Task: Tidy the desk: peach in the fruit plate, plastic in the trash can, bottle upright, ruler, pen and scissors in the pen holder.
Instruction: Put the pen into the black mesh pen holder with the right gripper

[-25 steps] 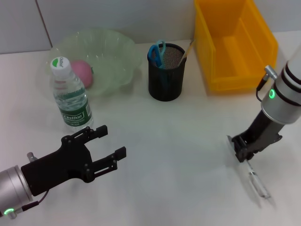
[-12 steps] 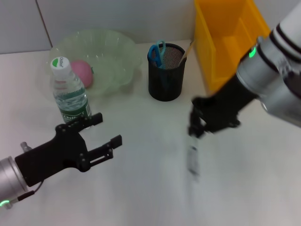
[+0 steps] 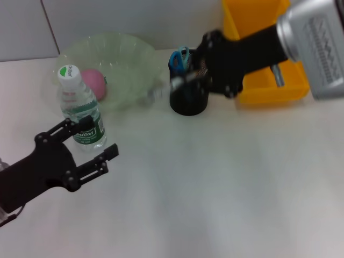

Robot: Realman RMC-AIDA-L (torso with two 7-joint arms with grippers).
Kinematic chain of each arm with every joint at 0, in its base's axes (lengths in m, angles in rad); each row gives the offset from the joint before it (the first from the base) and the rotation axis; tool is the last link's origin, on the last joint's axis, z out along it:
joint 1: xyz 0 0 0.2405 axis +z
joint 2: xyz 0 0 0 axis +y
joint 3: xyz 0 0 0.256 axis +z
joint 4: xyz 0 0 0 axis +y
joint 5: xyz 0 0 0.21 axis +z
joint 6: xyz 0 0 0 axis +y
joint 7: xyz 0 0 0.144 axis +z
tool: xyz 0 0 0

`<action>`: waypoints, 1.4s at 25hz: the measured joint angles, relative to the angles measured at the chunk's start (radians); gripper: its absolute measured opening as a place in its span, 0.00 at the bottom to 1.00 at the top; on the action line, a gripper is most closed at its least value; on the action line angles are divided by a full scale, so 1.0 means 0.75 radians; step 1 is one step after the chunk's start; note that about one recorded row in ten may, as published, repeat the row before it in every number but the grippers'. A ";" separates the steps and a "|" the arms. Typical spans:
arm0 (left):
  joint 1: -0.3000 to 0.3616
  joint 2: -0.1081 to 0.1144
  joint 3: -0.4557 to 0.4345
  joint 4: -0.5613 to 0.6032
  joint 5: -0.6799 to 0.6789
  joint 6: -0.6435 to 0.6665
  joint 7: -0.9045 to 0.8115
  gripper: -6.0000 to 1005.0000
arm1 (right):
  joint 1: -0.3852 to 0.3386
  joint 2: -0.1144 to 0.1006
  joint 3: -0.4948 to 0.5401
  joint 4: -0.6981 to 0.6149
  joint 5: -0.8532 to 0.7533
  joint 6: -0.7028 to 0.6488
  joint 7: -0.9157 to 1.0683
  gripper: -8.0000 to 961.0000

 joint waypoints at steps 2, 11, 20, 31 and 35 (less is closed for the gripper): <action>0.005 0.002 -0.012 0.000 0.000 0.015 -0.001 0.78 | -0.026 0.000 0.000 -0.007 0.047 0.038 0.043 0.14; 0.035 0.005 -0.033 -0.008 0.012 0.093 0.005 0.78 | -0.205 0.000 0.007 0.170 0.616 0.334 0.175 0.15; 0.039 0.011 -0.035 -0.010 0.015 0.109 0.006 0.78 | -0.155 0.003 -0.008 0.650 1.119 0.513 -0.073 0.15; 0.043 0.018 -0.035 -0.029 0.015 0.109 -0.003 0.78 | -0.214 0.011 -0.092 0.759 1.405 0.519 -0.121 0.15; 0.043 0.022 -0.035 -0.032 0.015 0.109 -0.004 0.78 | -0.274 0.012 -0.210 0.774 1.569 0.521 -0.181 0.15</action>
